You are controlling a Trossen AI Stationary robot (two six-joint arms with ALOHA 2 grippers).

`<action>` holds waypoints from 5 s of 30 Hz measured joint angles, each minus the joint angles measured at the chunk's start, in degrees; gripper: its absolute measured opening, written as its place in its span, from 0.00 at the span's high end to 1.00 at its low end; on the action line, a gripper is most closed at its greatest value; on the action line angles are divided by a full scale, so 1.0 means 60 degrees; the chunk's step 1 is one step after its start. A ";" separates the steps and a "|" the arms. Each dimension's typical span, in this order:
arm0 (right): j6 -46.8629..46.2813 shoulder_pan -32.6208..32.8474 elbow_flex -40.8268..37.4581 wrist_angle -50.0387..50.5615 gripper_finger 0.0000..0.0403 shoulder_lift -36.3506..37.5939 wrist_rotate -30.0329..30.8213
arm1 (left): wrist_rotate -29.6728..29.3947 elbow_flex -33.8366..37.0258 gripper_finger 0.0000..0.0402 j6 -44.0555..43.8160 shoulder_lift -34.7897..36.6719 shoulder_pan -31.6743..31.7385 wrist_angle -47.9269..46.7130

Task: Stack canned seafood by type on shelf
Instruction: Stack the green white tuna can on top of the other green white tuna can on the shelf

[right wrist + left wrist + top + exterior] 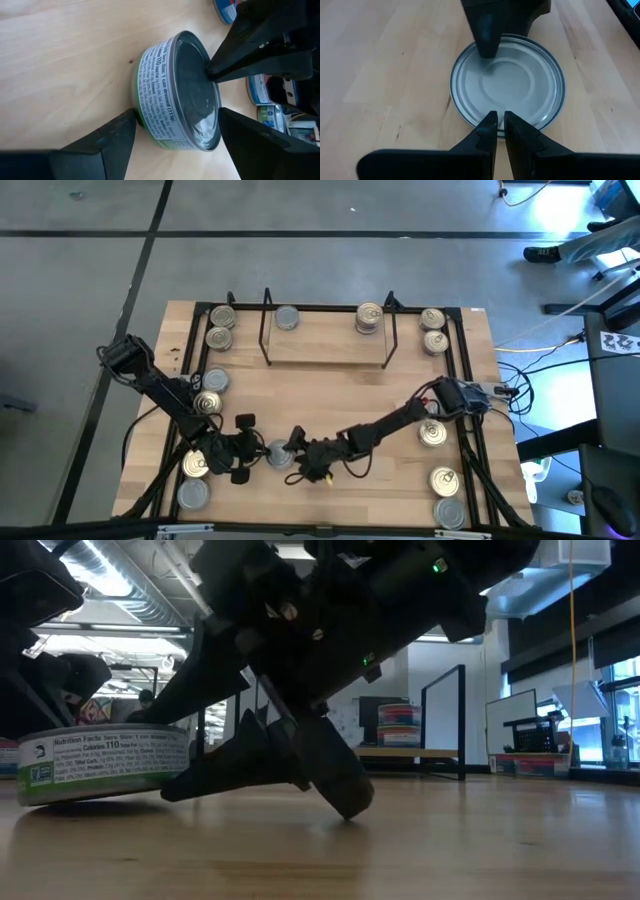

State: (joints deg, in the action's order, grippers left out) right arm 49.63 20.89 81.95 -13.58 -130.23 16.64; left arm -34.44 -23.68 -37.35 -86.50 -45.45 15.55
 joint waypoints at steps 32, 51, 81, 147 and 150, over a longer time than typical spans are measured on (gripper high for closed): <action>-0.1357 -0.0063 -0.0062 -0.0019 0.64 0.0390 0.0245 | -0.0090 0.0022 0.92 0.0053 0.0556 0.0035 -0.0198; -0.1495 -0.1917 -0.0040 0.3098 0.64 0.3349 0.2698 | -0.0199 0.0007 0.92 0.0012 0.1832 0.1243 -0.2028; -0.1742 -0.7135 -0.0025 -0.0900 0.64 0.2097 -0.1308 | -0.0240 -0.0011 0.92 0.0308 0.1840 0.2546 -0.2048; -0.1442 -0.6662 0.3592 0.2901 0.37 -0.0019 0.0452 | -0.0225 -0.0011 0.92 0.0789 0.1840 0.3002 -0.2068; -0.1242 -0.6554 0.3592 0.3169 0.37 0.0036 0.0501 | -0.0221 -0.0011 0.92 0.0792 0.1840 0.3002 -0.2068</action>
State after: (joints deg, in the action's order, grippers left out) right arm 42.18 -18.43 103.50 5.43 -130.02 19.64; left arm -35.77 -23.75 -32.60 -75.46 -27.44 3.14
